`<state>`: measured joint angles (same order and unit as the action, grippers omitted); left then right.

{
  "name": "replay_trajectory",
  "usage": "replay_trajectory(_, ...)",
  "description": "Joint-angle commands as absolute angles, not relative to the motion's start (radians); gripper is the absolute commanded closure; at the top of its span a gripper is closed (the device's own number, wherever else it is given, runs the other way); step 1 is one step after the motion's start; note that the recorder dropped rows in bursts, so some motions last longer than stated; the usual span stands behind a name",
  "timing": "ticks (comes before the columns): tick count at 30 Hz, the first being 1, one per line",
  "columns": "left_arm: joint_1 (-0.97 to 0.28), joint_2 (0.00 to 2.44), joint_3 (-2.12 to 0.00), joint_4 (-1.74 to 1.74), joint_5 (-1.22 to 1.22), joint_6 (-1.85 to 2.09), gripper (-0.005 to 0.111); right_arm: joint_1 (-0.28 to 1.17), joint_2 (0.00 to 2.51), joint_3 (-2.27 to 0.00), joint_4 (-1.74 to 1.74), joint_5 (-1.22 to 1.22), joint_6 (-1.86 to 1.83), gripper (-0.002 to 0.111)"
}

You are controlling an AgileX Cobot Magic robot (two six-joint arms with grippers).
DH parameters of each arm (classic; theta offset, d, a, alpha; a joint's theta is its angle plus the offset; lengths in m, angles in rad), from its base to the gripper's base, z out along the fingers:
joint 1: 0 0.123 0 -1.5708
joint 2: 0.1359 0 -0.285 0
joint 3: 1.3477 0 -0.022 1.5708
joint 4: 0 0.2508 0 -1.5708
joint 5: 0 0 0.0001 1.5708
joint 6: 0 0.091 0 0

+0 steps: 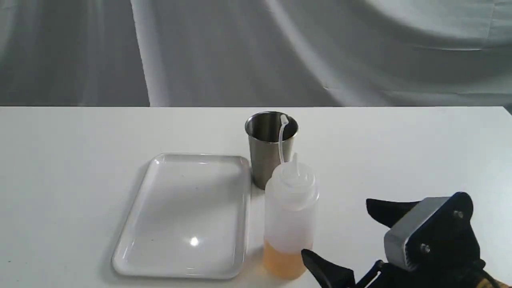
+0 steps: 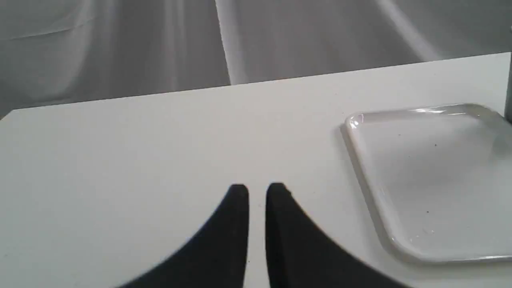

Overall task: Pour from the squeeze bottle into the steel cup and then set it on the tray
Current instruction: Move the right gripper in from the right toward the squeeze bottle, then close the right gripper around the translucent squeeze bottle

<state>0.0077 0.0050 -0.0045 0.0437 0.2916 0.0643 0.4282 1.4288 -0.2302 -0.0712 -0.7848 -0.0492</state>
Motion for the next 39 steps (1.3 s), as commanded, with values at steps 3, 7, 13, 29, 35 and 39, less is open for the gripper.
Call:
replay_trajectory(3,0.011,0.0,0.0,0.044,0.285,0.061,0.098,0.429,1.496,-0.243,-0.115,-0.814,-0.051,0.003)
replay_trajectory(7,0.011,0.0,0.0,0.044,0.285,0.061,0.098,0.429,1.551,-0.271,-0.125,-0.839,-0.052,0.003)
replay_trajectory(13,0.011,0.0,0.0,0.044,0.285,0.061,0.098,0.429,1.626,-0.318,-0.132,-0.847,-0.052,0.003)
replay_trajectory(29,0.011,0.0,0.0,0.044,0.285,0.061,0.098,0.427,1.768,-0.406,-0.132,-0.843,-0.052,0.003)
replay_trajectory(35,0.011,0.0,0.0,0.044,0.285,0.061,0.098,0.427,1.776,-0.434,-0.129,-0.825,-0.128,0.003)
replay_trajectory(39,0.011,0.0,0.0,0.044,0.285,0.061,0.098,0.427,1.788,-0.451,-0.125,-0.823,-0.128,0.003)
